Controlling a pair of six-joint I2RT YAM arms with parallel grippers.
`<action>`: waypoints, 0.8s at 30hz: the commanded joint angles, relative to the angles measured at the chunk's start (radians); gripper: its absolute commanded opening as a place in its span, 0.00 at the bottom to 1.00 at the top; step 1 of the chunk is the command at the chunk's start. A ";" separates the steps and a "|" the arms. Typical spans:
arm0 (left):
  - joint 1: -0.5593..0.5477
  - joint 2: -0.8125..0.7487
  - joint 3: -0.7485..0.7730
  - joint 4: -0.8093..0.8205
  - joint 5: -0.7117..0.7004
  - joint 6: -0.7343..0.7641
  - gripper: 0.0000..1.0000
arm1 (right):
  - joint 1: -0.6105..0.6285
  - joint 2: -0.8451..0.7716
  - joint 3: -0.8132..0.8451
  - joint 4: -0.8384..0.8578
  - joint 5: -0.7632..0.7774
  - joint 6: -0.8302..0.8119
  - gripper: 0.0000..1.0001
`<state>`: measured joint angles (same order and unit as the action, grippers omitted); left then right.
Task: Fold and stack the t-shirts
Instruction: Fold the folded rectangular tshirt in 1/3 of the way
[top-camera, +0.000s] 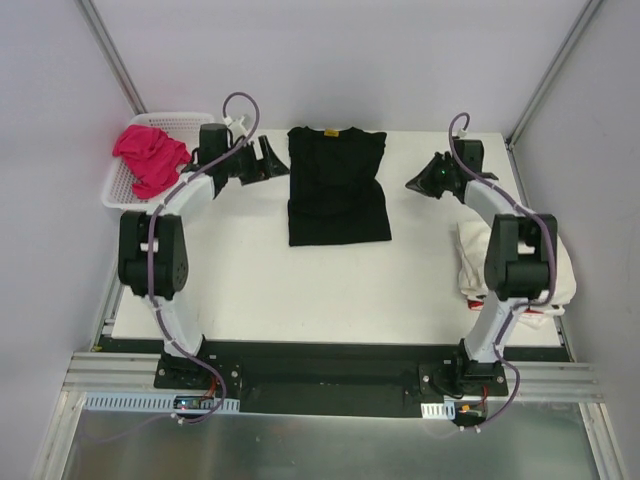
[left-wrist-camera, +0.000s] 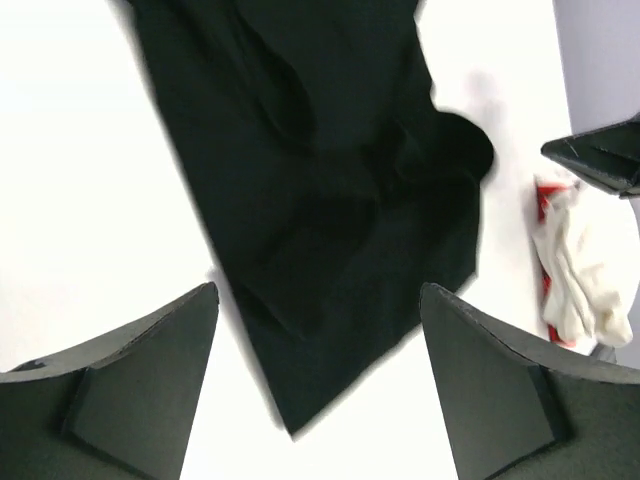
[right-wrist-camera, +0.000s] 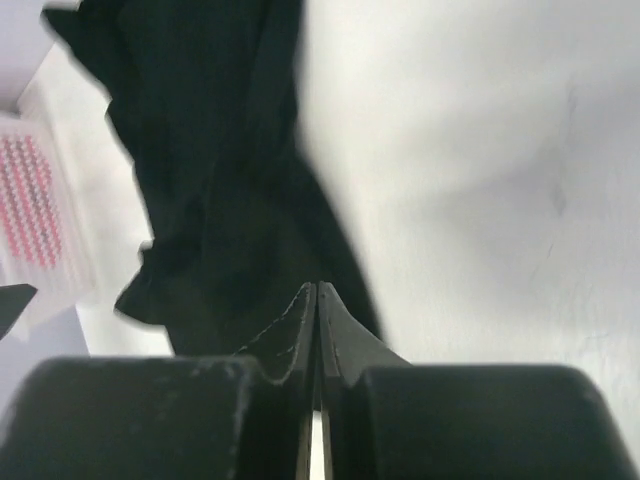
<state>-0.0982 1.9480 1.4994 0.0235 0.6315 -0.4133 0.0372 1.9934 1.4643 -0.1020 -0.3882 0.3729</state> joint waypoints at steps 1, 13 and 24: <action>-0.087 -0.329 -0.287 0.174 0.059 -0.018 0.80 | 0.085 -0.341 -0.291 0.186 0.005 0.030 0.01; -0.198 -0.169 -0.312 0.253 0.254 0.011 0.77 | 0.355 -0.124 -0.236 0.234 -0.032 0.063 0.01; -0.198 -0.003 -0.185 0.247 0.269 0.027 0.77 | 0.359 0.050 -0.101 0.214 -0.060 0.075 0.01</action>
<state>-0.2977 1.9423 1.2255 0.2382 0.8448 -0.4145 0.3985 2.0319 1.2819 0.0944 -0.4309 0.4450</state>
